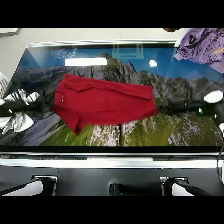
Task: Fold the clothes and pants, and hang the long-sleeved shirts on hangers.
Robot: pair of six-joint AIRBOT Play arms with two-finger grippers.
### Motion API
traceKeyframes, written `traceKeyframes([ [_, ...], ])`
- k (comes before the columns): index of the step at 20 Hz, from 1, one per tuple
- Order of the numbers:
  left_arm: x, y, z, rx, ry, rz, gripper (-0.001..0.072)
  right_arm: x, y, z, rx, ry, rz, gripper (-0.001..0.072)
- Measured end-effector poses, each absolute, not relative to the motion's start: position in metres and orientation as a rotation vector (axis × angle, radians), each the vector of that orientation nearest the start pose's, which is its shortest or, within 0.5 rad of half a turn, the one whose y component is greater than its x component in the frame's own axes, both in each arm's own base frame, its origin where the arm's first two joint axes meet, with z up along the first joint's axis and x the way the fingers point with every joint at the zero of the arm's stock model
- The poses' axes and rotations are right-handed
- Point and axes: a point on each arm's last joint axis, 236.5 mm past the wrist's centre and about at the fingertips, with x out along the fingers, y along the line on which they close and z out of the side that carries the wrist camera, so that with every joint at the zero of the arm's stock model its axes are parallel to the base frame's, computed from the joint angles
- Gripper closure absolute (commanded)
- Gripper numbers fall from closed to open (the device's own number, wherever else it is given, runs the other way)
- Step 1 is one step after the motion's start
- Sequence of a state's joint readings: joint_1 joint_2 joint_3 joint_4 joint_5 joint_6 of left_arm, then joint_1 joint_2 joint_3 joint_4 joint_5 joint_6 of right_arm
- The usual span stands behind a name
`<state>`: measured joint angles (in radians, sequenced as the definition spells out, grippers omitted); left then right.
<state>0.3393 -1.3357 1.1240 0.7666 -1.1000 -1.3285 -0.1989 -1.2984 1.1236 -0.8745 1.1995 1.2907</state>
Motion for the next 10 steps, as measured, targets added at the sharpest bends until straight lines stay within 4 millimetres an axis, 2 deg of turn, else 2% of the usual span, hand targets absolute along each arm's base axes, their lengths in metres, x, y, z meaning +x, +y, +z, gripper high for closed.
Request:
traceKeyframes([
  [2,0.457,0.004,0.114,-0.637,0.902,-0.215,0.0696,0.428,0.068,0.094,0.401,1.036,0.339,0.0687],
  [4,0.472,0.02,0.194,-0.508,0.766,-0.186,0.0696,0.456,0.065,0.17,0.296,0.862,0.296,0.0687],
  [5,0.472,0.027,0.234,-0.448,0.697,-0.165,0.0696,0.462,0.064,0.213,0.261,0.771,0.282,0.0687],
  [7,0.456,0.036,0.311,-0.338,0.567,-0.117,0.0696,0.456,0.062,0.3,0.209,0.599,0.26,0.0687],
  [8,0.442,0.039,0.341,-0.3,0.513,-0.086,0.0696,0.442,0.06,0.339,0.187,0.52,0.25,0.0687],
  [10,0.405,0.041,0.39,-0.235,0.415,-0.034,0.0696,0.403,0.056,0.402,0.162,0.391,0.234,0.0687],
])
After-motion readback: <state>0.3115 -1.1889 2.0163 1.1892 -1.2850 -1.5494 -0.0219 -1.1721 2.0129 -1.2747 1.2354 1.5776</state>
